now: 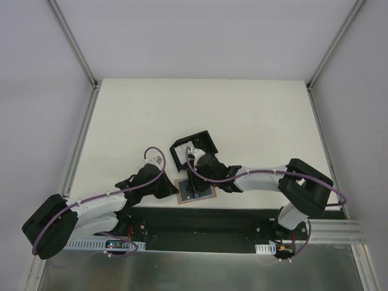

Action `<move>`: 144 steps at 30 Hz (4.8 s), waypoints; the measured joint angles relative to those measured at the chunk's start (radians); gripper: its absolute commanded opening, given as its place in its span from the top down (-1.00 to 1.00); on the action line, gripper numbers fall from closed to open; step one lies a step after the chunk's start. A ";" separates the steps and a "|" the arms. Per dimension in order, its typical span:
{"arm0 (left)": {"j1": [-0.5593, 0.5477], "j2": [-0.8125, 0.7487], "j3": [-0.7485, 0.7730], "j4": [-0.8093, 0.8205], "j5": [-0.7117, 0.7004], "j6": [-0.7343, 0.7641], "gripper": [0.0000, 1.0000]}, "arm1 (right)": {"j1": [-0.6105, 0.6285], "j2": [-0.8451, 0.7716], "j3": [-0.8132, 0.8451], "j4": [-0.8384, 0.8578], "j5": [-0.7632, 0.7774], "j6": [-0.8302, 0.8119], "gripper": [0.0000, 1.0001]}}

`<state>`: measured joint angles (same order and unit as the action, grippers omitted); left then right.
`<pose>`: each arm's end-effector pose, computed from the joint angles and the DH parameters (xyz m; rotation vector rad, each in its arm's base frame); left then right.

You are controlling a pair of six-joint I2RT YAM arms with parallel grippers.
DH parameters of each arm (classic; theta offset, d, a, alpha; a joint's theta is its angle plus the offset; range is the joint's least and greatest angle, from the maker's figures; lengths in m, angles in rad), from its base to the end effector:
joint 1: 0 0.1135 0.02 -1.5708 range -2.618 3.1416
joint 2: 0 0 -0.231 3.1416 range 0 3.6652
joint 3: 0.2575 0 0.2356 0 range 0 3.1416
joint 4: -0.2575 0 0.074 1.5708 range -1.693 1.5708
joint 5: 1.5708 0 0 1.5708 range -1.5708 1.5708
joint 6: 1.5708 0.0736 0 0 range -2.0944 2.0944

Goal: Put the credit cards into the card holder
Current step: Insert the credit card into the card holder, then close the card holder at the corner of the board.

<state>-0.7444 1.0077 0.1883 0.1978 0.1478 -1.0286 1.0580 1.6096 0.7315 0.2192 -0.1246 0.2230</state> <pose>0.1511 -0.1539 0.0978 -0.2528 2.4199 -1.0817 0.1573 0.2980 0.1173 -1.0214 2.1248 0.8085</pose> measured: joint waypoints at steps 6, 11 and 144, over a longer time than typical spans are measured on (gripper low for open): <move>0.000 -0.008 -0.001 -0.003 0.000 0.000 1.00 | 0.010 -0.031 0.002 -0.036 0.043 0.058 0.16; 0.000 -0.037 -0.006 -0.022 0.000 0.001 1.00 | 0.010 -0.105 0.005 -0.076 0.077 0.085 0.27; -0.023 -0.115 0.082 -0.155 0.048 0.067 1.00 | -0.016 -0.330 -0.103 -0.485 0.382 0.335 0.63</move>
<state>-0.7670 0.8925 0.2699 0.0429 0.1963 -0.9615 1.0420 1.2797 0.6285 -0.2657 0.2577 0.5579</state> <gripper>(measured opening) 0.006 0.295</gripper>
